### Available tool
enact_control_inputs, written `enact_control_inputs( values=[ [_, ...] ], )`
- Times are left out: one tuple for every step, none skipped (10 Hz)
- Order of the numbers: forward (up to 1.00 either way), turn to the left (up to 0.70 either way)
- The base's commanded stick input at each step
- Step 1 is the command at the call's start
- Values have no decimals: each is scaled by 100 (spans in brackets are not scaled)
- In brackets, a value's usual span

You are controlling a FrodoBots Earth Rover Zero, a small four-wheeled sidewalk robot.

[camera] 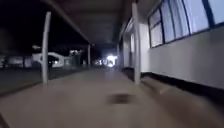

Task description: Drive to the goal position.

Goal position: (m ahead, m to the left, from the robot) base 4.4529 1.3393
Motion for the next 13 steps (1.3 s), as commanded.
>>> enact_control_inputs(
  values=[
    [100, 2],
    [100, 2],
    [100, 2],
    [100, 2],
    [100, 2],
    [100, 2],
    [100, 2],
    [100, 2],
    [100, 2],
    [100, 2],
    [100, 2],
    [100, 4],
    [100, 8]
  ],
)
